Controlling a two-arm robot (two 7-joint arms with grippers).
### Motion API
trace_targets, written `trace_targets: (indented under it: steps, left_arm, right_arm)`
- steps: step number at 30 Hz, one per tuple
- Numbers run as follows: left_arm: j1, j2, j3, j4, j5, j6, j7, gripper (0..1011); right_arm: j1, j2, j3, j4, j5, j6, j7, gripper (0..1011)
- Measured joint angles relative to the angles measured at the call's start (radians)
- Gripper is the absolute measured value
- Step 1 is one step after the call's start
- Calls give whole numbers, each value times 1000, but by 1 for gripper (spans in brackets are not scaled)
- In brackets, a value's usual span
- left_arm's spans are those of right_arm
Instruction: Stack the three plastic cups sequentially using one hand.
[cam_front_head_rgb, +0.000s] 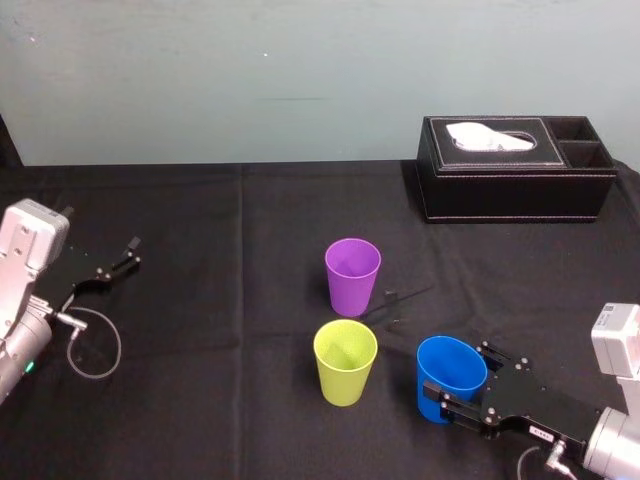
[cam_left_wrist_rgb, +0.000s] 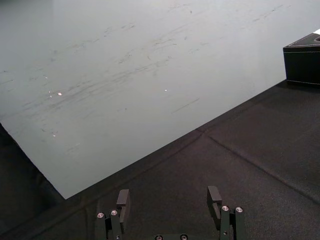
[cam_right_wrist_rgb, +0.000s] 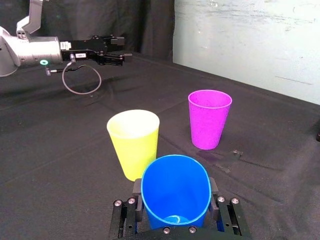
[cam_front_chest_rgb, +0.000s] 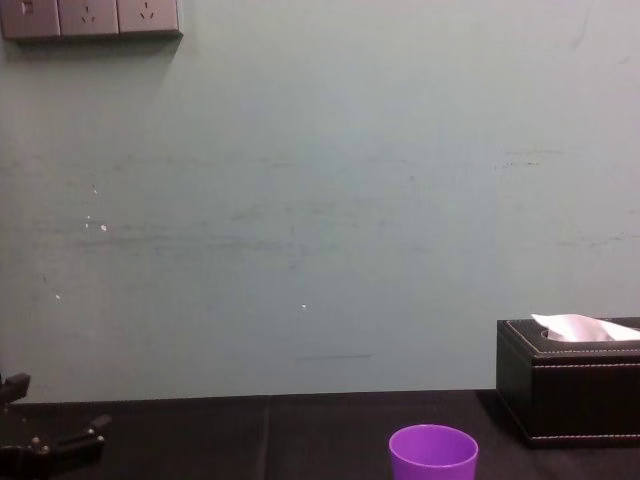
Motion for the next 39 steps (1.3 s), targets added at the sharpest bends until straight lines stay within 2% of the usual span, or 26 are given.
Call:
trace_targets:
  steps: [8,14,25,32,39]
  left_arm:
    - [0,0,0,0,0,0,0,1010]
    - [0,0,0,0,0,0,0,1010]
    - [0,0,0,0,0,0,0,1010]
    - [0,0,0,0,0,0,0,1010]
    - [0,0,0,0,0,0,0,1010]
  right_arm:
    - [-3,2,0,-10,-4,2,-8,728]
    - [-19,16,15,-58,1,29,-26,728]
    - [-32,55,66,-164,60,95,-43,728]
    - [-2,66,79,-208,72,120,-59,728]
    - [61,56,52,-220,57,152,-74,728]
